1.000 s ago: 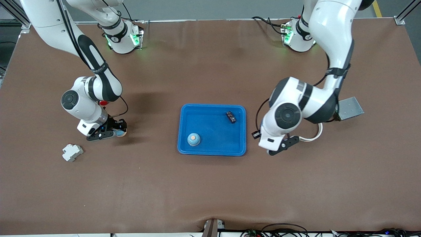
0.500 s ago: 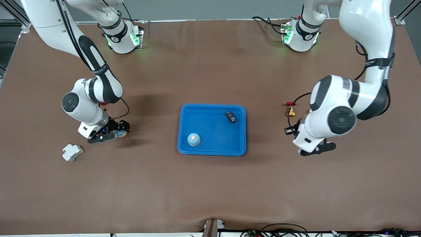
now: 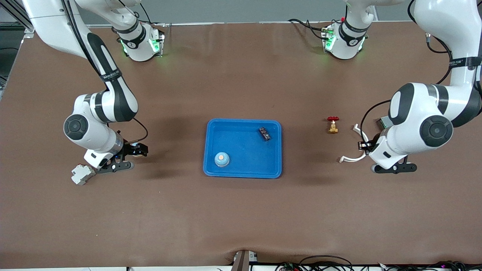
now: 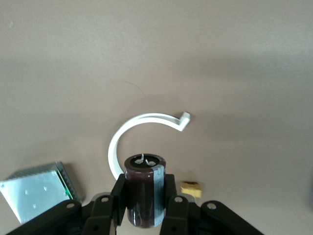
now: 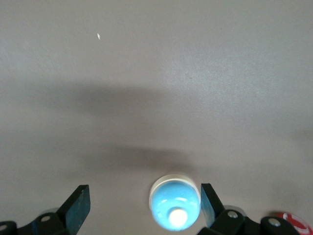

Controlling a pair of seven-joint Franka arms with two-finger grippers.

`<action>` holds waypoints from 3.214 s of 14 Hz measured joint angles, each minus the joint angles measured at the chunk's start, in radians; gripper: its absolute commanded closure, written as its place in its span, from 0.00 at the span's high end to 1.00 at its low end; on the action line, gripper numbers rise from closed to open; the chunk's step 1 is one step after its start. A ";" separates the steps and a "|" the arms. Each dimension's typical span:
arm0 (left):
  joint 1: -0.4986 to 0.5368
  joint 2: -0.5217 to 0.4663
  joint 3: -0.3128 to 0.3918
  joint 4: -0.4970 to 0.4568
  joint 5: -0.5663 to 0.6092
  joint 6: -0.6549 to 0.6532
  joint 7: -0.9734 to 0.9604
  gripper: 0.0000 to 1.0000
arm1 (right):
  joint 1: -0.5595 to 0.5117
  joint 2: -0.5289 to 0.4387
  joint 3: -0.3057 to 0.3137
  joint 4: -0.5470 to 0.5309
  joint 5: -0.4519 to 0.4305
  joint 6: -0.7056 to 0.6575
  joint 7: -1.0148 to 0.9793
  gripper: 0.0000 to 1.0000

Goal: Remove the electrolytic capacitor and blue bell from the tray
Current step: 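Set the bell down with the right gripper while the left gripper carries the capacitor, then lower the capacitor inside the white arc while the right gripper grasps another bell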

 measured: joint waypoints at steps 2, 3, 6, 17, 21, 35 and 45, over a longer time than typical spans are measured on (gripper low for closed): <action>0.023 -0.042 -0.004 -0.106 0.000 0.099 0.037 0.00 | 0.053 0.000 0.001 0.046 -0.003 -0.043 0.098 1.00; 0.024 -0.056 -0.010 -0.143 0.000 0.129 0.044 0.00 | 0.079 0.000 0.002 0.057 -0.003 -0.049 0.143 1.00; 0.021 -0.080 -0.046 -0.232 0.000 0.219 0.043 0.00 | 0.145 0.004 0.002 0.078 -0.004 -0.052 0.260 1.00; 0.021 -0.088 -0.052 -0.400 0.000 0.426 0.043 0.00 | 0.355 0.169 0.002 0.268 -0.043 -0.072 0.682 1.00; 0.022 -0.064 -0.052 -0.411 0.000 0.461 0.043 0.00 | 0.418 0.249 0.001 0.364 -0.044 -0.074 0.802 1.00; 0.062 0.039 -0.051 -0.413 0.000 0.522 0.045 0.01 | 0.454 0.414 0.001 0.502 -0.044 0.006 0.919 1.00; 0.078 0.072 -0.050 -0.410 0.000 0.532 0.045 0.65 | 0.476 0.436 0.001 0.514 -0.044 0.013 0.932 1.00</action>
